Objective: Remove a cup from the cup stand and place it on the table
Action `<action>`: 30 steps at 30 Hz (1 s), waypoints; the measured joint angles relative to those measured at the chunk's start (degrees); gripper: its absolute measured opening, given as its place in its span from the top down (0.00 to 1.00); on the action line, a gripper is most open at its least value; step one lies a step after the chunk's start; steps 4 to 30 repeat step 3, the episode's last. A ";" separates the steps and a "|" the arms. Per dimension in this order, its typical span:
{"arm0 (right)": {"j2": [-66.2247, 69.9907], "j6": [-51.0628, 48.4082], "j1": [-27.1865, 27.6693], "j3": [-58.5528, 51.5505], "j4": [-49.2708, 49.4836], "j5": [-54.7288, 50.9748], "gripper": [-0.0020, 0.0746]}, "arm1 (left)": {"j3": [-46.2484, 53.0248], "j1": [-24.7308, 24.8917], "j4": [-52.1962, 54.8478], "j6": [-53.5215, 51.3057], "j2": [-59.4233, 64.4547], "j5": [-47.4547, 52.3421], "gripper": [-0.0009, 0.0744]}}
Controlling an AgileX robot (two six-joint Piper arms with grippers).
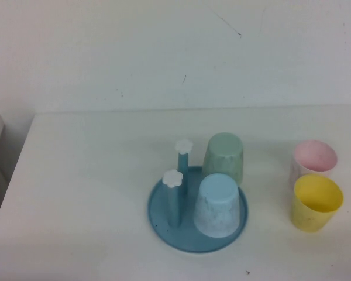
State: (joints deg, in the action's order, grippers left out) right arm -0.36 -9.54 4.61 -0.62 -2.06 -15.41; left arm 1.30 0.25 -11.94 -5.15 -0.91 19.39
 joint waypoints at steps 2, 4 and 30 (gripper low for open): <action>-0.23 0.09 0.03 -0.86 0.00 -0.39 0.98 | 0.00 0.00 0.00 0.03 0.00 0.00 0.99; -0.32 0.09 0.03 -0.97 0.00 -0.49 0.98 | 0.00 0.00 0.00 0.03 0.00 0.00 0.99; -0.32 0.09 0.03 -0.97 0.00 -0.49 0.98 | 0.00 0.00 0.00 0.03 0.00 0.00 0.99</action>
